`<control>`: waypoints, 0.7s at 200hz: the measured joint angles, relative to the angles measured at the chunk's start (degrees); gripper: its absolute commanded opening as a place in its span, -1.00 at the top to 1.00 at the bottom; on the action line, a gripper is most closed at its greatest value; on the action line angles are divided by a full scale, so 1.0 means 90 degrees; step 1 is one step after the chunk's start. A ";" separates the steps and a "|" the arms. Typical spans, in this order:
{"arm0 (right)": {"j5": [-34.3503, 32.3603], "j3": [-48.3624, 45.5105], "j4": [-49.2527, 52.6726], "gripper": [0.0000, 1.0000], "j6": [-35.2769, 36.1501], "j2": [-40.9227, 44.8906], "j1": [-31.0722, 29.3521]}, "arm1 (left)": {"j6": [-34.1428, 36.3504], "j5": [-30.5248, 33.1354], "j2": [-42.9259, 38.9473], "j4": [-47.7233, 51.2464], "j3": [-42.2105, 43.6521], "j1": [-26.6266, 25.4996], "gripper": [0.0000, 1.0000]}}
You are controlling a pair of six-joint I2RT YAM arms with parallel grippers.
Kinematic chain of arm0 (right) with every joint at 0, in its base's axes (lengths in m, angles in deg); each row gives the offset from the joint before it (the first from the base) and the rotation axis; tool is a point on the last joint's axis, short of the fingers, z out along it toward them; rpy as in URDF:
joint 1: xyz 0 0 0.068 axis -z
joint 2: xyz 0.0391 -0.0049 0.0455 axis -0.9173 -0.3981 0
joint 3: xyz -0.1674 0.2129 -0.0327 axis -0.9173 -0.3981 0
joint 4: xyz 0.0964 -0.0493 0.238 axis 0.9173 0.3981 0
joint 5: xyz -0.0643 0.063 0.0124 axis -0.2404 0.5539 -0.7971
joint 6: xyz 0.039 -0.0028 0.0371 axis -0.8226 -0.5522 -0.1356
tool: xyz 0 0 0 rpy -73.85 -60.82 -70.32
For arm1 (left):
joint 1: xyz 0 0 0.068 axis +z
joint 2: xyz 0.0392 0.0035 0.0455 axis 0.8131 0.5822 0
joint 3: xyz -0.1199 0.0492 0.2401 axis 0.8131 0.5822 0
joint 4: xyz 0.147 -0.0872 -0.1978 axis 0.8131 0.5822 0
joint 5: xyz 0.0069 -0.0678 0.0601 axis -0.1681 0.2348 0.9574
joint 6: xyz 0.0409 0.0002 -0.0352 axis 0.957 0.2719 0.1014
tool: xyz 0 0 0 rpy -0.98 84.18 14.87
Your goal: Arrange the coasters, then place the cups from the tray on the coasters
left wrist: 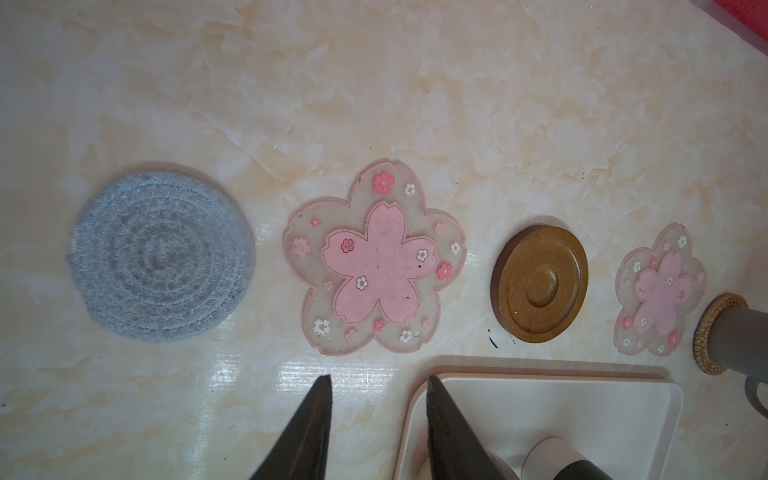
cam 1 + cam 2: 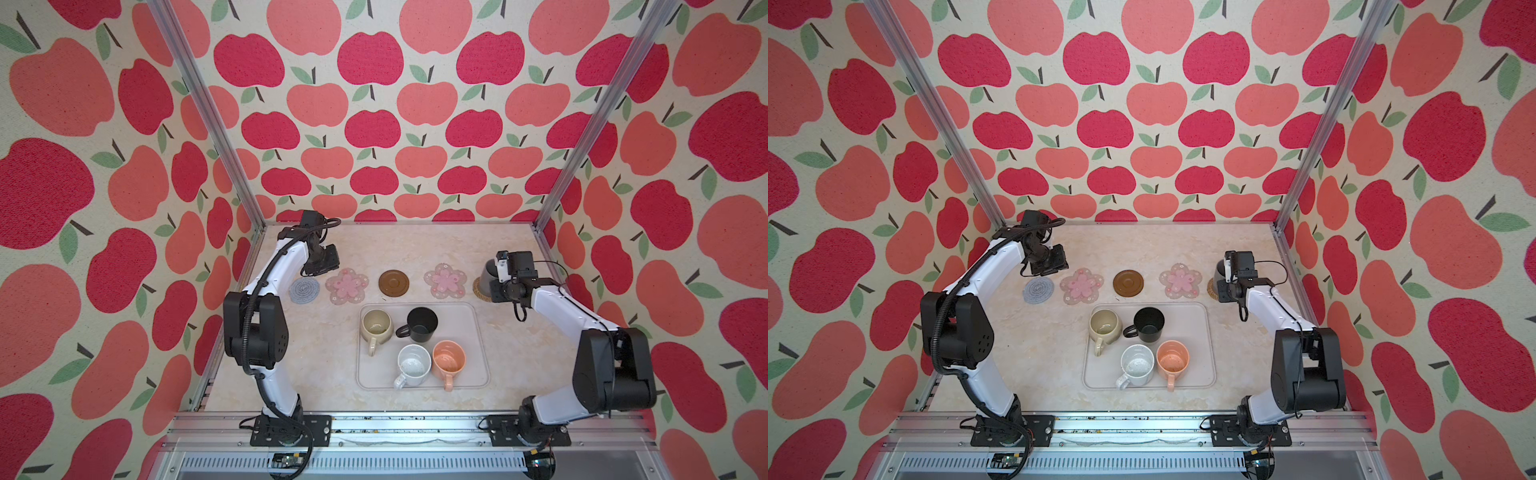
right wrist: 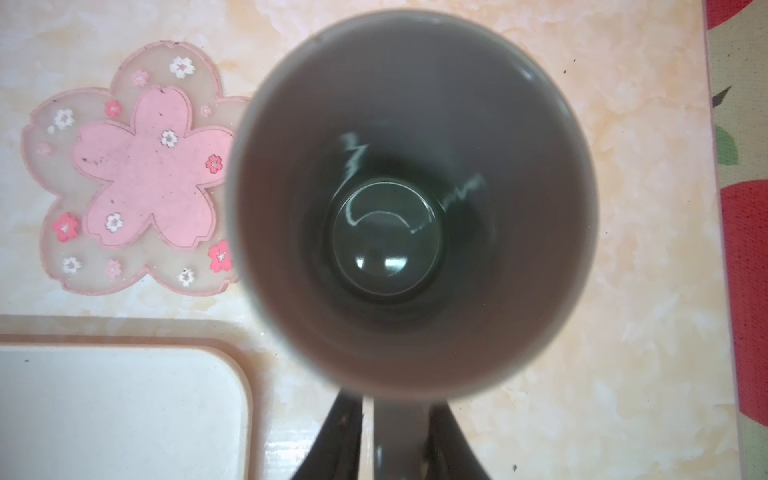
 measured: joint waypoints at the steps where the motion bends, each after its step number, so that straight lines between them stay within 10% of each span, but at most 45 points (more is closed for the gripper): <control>1: 0.0000 0.0002 0.0000 0.35 0.0002 0.0000 0.0000 | 0.0000 0.0000 0.0000 0.0000 0.0000 0.0000 0.20; 140: -0.0049 0.0250 0.0648 0.14 -0.0304 0.0493 -0.0102 | 0.0027 0.0005 -0.0318 0.0192 0.0204 -0.0056 0.18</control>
